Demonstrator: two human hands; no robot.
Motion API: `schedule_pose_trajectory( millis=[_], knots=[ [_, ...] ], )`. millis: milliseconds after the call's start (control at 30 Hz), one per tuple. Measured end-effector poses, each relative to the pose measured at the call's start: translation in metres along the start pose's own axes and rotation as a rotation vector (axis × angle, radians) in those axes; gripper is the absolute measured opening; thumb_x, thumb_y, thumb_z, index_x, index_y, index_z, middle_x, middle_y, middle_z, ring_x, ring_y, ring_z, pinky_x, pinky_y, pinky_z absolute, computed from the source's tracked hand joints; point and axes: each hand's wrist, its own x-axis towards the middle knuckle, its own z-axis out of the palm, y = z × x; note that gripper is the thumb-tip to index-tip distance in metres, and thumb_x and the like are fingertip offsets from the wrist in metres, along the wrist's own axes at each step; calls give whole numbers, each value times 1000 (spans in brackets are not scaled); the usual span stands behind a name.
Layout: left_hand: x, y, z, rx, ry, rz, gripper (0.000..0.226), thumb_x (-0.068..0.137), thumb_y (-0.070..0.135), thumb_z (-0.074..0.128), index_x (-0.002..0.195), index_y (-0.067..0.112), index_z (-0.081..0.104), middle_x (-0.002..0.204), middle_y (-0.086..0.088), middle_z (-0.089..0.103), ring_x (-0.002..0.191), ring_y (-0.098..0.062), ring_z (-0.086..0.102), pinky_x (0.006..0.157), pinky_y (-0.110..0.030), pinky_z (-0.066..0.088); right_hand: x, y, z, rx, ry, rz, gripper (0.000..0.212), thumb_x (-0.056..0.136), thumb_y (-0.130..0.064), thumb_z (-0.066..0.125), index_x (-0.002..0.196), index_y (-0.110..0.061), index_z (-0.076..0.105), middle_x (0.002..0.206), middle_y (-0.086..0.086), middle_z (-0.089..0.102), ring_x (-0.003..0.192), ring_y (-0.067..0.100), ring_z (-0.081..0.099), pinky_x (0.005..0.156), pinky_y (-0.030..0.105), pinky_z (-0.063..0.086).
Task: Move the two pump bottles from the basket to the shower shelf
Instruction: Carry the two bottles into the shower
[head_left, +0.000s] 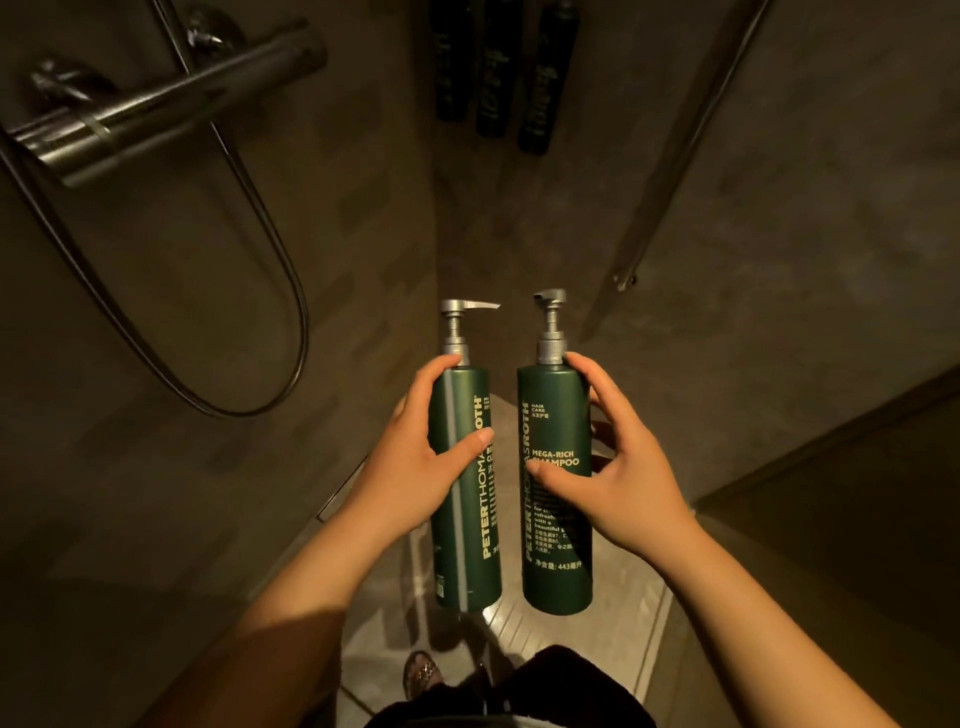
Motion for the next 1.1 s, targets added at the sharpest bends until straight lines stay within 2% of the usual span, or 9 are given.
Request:
schedule_pose_trajectory(
  millis=[100, 200, 333, 433, 567, 700, 767, 967, 1100],
  knots=[
    [17, -4, -7, 13, 89, -30, 68, 79, 28, 70, 129, 52, 30, 125, 6, 51, 103, -4, 56, 79, -19, 47, 35, 7, 4, 36, -74, -27, 89, 67, -15, 81, 134, -50, 34, 131, -25, 48, 113, -5, 50, 86, 8, 41],
    [28, -11, -9, 8, 195, -73, 67, 79, 27, 70, 128, 53, 32, 124, 7, 53, 102, 0, 56, 78, -13, 47, 72, 16, 11, 43, -184, -67, 89, 67, -14, 82, 135, -48, 36, 131, -22, 49, 113, -1, 52, 87, 14, 46],
    [41, -11, -4, -60, 394, -124, 67, 77, 26, 73, 128, 48, 36, 121, 2, 57, 107, -12, 58, 92, -42, 49, 123, 23, 13, 65, -376, -120, 90, 67, -15, 82, 136, -49, 36, 131, -19, 51, 113, 4, 53, 91, 27, 49],
    [54, -4, 2, -86, 555, -190, 68, 69, 33, 71, 123, 56, 37, 119, 0, 57, 104, -18, 60, 90, -48, 49, 161, 25, 9, 69, -499, -182, 90, 66, -18, 83, 136, -49, 35, 132, -16, 51, 114, 4, 53, 89, 21, 47],
    [68, 0, 6, -43, 721, -240, 67, 65, 40, 70, 118, 63, 36, 115, 6, 57, 99, -11, 60, 87, -39, 52, 205, 30, 10, 94, -634, -271, 90, 67, -15, 82, 138, -45, 35, 136, -15, 49, 119, 1, 49, 88, 10, 41],
    [66, 2, 11, -61, 888, -286, 66, 65, 40, 71, 117, 63, 36, 115, 8, 56, 93, -7, 61, 76, -27, 52, 230, 29, 25, 106, -798, -317, 90, 66, -17, 82, 135, -52, 35, 136, -13, 49, 118, 5, 50, 92, 26, 48],
    [62, 7, 11, -48, 958, -308, 66, 66, 39, 71, 117, 63, 36, 113, 11, 56, 89, -3, 62, 69, -20, 51, 238, 24, 36, 129, -876, -336, 89, 65, -22, 83, 133, -55, 35, 135, -13, 48, 117, 5, 51, 90, 26, 49],
    [37, 28, -5, 45, 1099, -340, 67, 74, 32, 73, 125, 53, 34, 121, 6, 54, 100, -8, 59, 87, -35, 51, 245, -5, 75, 269, -1072, -344, 89, 63, -17, 83, 130, -56, 39, 134, -16, 49, 114, 0, 53, 80, 16, 50],
    [21, 43, -24, 120, 1172, -354, 68, 76, 33, 71, 125, 56, 31, 118, 14, 53, 99, -1, 57, 84, -31, 51, 240, -32, 100, 349, -1159, -369, 89, 64, -8, 82, 131, -50, 43, 131, -17, 52, 113, 1, 54, 80, 17, 51]
  ],
)
